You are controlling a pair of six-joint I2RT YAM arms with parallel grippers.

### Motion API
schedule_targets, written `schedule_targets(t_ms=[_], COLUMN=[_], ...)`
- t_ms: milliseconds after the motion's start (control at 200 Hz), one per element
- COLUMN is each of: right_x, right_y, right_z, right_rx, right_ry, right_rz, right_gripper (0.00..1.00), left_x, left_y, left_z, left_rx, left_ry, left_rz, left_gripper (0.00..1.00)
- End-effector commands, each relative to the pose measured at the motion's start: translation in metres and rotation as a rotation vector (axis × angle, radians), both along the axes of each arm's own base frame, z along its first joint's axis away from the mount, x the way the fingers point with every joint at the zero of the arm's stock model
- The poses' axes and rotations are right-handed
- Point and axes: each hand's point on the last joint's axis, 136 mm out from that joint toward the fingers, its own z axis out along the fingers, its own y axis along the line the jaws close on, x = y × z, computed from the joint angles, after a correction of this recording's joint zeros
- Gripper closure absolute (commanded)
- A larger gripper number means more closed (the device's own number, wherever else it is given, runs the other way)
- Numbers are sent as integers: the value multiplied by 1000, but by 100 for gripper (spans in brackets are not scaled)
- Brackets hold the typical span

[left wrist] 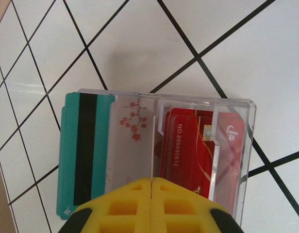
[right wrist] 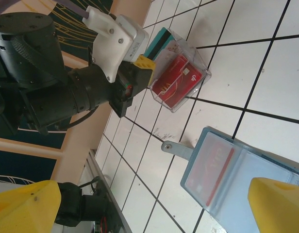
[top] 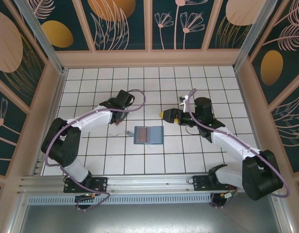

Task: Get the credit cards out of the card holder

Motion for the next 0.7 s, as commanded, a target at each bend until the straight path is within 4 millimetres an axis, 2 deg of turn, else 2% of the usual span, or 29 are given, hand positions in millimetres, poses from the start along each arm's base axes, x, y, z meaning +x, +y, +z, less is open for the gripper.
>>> schedule_targets(t_ms=[0,35,110,280,521,616,696], right_x=[3,3,3,4,5,5,6], right_y=[1,1,1,1,2,2,1], right_z=[8,8,7,6,7,6,4], right_rx=[16,17,19,24,28,28,25], right_ry=[-28,-27,-24,-17,-16,-12,-5], right_rz=[19,18,18,16,15,13,8], right_gripper=[1,1,1,1,1,1,1], left_x=[1,2,3,9,21,22,21], left_y=[10,10,12,22,49,44,35], left_z=[-8,-7,-4,2,12,19,25], left_rx=[38,34,35,42,51,17,-45], left_ry=[10,6,-3,-36,-84,-84,-80], left_rz=[15,23,35,78,187,178,162], left_gripper=[87,78,65,65,63,60,52])
